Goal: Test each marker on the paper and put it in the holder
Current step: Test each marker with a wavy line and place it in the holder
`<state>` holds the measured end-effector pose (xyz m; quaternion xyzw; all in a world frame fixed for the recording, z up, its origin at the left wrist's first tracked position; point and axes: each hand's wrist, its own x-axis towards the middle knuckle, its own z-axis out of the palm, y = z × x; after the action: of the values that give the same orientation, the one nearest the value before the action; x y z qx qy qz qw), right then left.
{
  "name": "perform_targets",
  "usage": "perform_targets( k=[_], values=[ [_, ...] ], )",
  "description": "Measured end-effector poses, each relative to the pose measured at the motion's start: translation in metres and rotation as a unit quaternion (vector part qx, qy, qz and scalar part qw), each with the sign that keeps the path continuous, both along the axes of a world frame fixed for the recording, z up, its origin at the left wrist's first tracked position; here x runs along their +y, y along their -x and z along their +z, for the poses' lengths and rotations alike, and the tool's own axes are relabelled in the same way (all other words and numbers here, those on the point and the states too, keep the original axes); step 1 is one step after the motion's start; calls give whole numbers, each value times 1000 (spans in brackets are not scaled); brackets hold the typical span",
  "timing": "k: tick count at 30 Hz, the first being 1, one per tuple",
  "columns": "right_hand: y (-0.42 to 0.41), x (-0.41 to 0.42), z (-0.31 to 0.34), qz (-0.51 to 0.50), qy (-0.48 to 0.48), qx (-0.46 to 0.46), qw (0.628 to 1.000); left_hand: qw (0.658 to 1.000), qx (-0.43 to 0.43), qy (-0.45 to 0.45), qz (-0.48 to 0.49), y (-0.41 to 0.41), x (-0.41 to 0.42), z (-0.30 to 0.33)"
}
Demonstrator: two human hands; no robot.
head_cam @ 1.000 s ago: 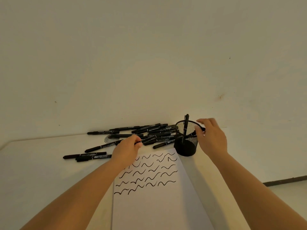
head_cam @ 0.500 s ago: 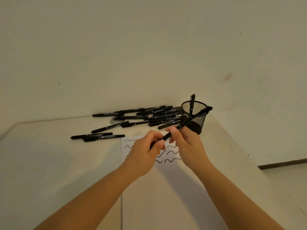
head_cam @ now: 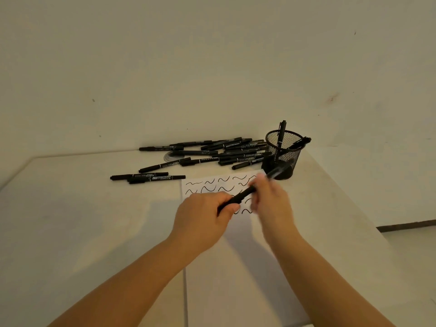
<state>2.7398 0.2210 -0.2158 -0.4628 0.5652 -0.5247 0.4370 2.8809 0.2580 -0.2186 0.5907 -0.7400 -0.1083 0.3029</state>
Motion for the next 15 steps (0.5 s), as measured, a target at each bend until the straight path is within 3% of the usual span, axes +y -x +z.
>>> perform_targets(
  k=[2, 4, 8, 12, 15],
  values=[
    [24, -11, 7, -95, -10, -35, 995, 998, -56, 21, 25, -8, 4, -5],
    [49, -16, 10, -138, 21, -51, 989, 998, -42, 3, 37, -21, 7, -9],
    [67, -16, -6, -90, 54, 56, 993, 999, 26, -41, -15, -25, 0, -13],
    [68, -12, -27, 0, 76, 62, 995, 997, -24, -51, -57, -4, -15, -22],
    [77, -12, -38, 1, 75, 78, 994, 996, -58, -46, -57, 2, -20, -30]
  ],
)
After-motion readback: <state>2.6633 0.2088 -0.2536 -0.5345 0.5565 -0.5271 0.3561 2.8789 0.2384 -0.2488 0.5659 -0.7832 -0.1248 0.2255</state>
